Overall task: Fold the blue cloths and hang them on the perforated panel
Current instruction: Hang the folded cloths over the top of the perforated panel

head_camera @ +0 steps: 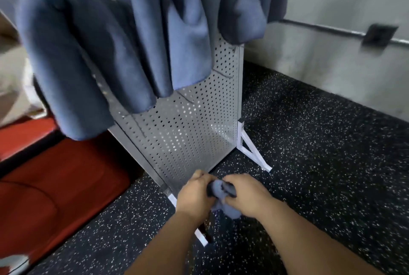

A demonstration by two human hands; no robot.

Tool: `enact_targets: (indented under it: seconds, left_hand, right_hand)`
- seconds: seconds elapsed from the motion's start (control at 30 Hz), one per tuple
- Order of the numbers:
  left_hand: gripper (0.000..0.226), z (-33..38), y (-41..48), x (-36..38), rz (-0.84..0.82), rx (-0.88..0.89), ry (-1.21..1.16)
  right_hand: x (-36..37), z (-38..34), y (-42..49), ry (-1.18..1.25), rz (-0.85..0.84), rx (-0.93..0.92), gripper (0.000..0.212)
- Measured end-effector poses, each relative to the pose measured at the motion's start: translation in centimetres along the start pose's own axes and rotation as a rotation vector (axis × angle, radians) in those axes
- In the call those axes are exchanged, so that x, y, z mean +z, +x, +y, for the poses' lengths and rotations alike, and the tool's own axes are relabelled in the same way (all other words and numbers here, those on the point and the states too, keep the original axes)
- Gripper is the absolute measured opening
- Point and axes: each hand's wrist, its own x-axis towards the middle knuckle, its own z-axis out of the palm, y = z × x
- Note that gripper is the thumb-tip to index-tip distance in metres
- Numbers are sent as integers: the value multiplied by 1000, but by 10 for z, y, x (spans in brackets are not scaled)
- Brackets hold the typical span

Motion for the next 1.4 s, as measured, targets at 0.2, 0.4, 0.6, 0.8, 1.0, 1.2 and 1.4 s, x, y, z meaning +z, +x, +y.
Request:
enact_targets:
  seconds: [0.2,0.4,0.6,0.8,1.0,1.2,1.4]
  left_hand:
    - [57,45,-35,-51,218,67,47]
    - [31,87,-61,-78,374,47,-118]
    - [31,100,-87,-82,394,78,-367]
    - [44,102,-116,-98,395,-24,-615]
    - [30,90,-134,-110,479,-47,-639]
    - [27,82,-154,-127,612,12,-547]
    - [21,82,-174,-148,836,91,-401]
  right_hand:
    - [-65,-29,-43,52,119,-92,30]
    - [-108,-50,-77,221,242,-89,19]
    - [-115,-68,-106,325,291,-98,31]
    - [-106,-93,-125,384,314,-140,15]
    - [-92,-113,-134,349,399,-184,27]
    - [-92,-136,-146,293,514,-198,18]
    - [-102,-152,-160,266,628,-255,18]
